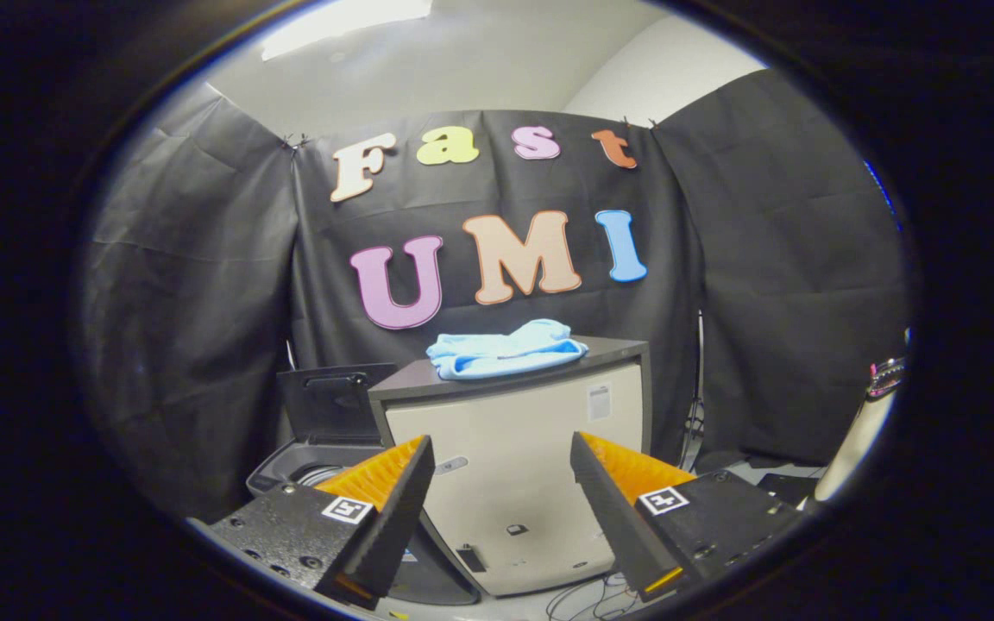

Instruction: Put the clothes into the washing machine and then close the washing machine lid.

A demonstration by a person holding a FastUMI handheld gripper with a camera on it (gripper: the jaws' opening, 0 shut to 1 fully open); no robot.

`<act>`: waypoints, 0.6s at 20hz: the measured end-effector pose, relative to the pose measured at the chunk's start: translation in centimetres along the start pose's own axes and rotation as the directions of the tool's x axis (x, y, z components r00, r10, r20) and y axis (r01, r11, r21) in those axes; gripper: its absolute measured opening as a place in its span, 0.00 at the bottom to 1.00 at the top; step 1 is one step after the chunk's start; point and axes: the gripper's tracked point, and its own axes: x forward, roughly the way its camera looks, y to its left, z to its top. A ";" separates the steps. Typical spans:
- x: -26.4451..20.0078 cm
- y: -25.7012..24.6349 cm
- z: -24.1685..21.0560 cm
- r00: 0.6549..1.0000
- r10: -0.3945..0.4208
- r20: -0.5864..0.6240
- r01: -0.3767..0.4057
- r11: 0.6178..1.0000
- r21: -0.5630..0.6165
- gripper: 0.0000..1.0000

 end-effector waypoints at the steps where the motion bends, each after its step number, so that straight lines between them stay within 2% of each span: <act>1: 0.5 -0.1 0.5 1.000 -0.008 0.000 0.008 1.000 0.000 0.96; 12: 7.6 2.0 7.5 0.999 0.036 0.015 -0.037 0.999 0.026 0.96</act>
